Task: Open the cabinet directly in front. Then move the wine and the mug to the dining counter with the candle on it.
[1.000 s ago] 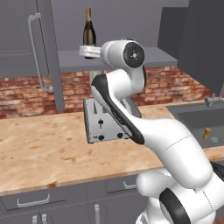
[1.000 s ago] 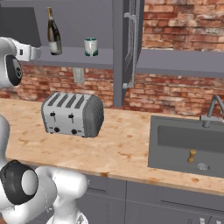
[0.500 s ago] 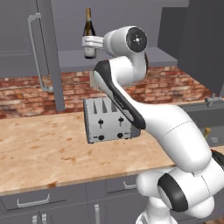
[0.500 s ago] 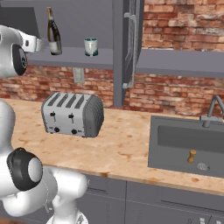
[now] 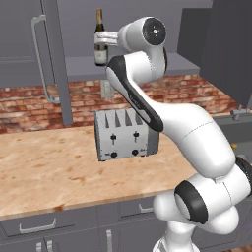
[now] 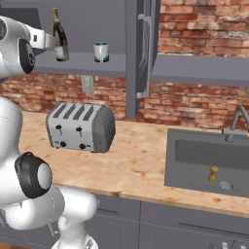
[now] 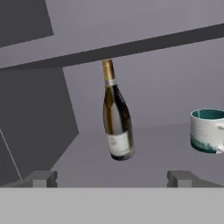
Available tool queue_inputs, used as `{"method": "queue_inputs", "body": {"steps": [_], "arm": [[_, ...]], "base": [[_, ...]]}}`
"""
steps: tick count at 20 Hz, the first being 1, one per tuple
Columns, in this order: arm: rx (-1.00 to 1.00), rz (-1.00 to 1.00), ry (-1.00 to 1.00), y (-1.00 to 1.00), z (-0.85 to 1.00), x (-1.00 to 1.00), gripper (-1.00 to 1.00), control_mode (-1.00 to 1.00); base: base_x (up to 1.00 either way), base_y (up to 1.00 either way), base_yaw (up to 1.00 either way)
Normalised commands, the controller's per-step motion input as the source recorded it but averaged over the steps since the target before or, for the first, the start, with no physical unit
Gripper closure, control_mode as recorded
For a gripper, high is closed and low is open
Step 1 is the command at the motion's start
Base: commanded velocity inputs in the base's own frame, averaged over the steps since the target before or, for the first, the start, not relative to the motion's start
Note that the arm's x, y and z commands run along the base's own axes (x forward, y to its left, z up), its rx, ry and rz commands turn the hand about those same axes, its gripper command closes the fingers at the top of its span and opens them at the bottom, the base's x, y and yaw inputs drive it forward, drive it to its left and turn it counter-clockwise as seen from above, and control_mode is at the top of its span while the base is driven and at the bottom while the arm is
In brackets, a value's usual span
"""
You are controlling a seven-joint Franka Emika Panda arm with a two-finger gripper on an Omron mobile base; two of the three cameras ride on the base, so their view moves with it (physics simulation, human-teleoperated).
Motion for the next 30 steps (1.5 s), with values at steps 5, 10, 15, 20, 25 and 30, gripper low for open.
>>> {"method": "queue_inputs", "body": {"steps": [5,10,15,20,25,30], "arm": [[-0.07,-0.11,-0.04,-0.04,0.00,0.05,-1.00,-1.00],[0.00,0.00,0.00,0.00,0.00,0.03,-1.00,-1.00],[0.00,0.00,0.00,0.00,0.00,0.25,-1.00,-1.00],[0.00,0.00,0.00,0.02,0.00,0.50,-1.00,-1.00],[0.00,0.00,0.00,0.17,0.14,0.46,-1.00,-1.00],[0.00,0.00,0.00,0.20,0.14,0.44,-1.00,-1.00]], "base": [[0.00,0.00,0.00],[0.00,0.00,0.00],[0.00,0.00,0.00],[0.00,0.00,0.00],[0.00,0.00,0.00],[0.00,0.00,0.00]]}}
